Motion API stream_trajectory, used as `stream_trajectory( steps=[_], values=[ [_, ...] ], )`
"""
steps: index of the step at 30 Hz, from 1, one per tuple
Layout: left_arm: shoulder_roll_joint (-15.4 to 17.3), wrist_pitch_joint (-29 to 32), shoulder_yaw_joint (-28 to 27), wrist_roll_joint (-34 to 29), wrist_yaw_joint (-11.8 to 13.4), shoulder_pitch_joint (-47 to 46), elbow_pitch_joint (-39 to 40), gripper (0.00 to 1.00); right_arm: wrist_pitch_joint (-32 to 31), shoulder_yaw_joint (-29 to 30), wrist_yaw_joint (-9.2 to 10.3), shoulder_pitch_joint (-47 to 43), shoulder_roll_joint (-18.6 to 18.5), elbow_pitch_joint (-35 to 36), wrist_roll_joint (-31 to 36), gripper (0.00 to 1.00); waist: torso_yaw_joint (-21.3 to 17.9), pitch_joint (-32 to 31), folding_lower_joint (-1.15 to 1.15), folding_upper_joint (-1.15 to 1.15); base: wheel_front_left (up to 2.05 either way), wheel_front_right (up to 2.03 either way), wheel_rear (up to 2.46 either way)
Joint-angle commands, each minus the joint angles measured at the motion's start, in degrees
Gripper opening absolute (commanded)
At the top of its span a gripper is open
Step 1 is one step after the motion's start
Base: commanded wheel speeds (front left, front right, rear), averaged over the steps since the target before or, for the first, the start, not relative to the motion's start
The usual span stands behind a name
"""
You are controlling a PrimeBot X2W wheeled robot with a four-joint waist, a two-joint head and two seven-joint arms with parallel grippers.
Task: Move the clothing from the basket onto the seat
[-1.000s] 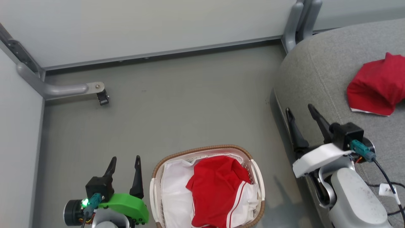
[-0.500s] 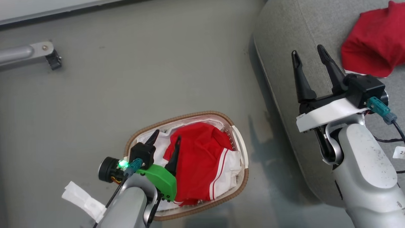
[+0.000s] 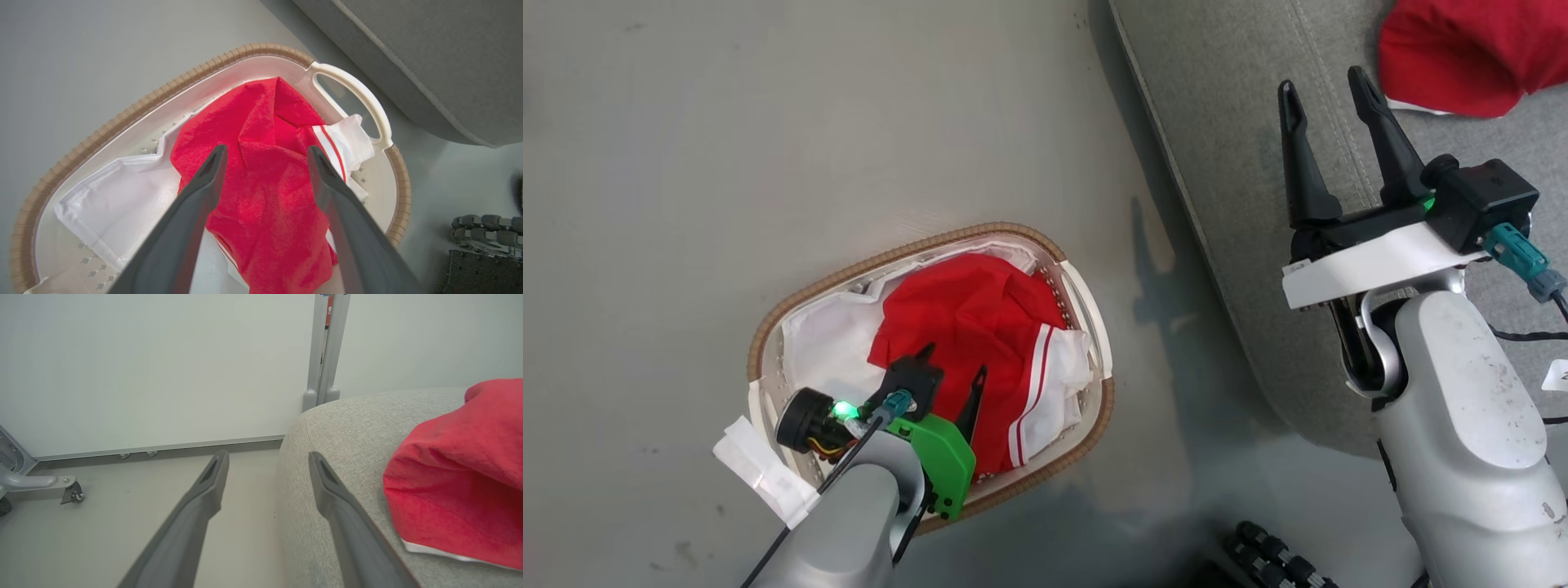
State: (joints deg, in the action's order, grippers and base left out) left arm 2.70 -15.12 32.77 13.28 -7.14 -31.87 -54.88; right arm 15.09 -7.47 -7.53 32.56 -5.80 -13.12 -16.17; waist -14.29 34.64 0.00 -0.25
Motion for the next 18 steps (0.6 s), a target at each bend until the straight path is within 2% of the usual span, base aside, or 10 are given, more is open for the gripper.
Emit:
stream_trajectory(
  steps=[1, 11, 18],
  values=[
    [0.4, 0.0, 0.6, 0.4, -0.3, -1.3, -1.2, 1.0, 0.1, 0.1, 0.08, 1.2, 0.3, 0.5, 0.1, 1.0, -2.2, 3.7, 0.0, 0.25, 0.0, 0.0, 0.0],
    [0.4, 0.7, 14.9, 10.7, -0.4, -5.6, -6.9, 1.0, 0.1, 0.1, 0.08, 3.2, 0.5, 1.6, 0.4, 1.0, -2.6, 8.8, 0.0, 0.25, 0.0, 0.0, 0.0],
    [0.4, 2.5, 21.3, 14.5, -0.4, -9.6, -10.3, 1.0, 0.1, 0.7, 0.08, 3.9, 0.7, 2.3, 0.8, 1.0, -2.8, 11.9, 0.0, 0.25, 0.0, 0.0, 0.0]
  ],
)
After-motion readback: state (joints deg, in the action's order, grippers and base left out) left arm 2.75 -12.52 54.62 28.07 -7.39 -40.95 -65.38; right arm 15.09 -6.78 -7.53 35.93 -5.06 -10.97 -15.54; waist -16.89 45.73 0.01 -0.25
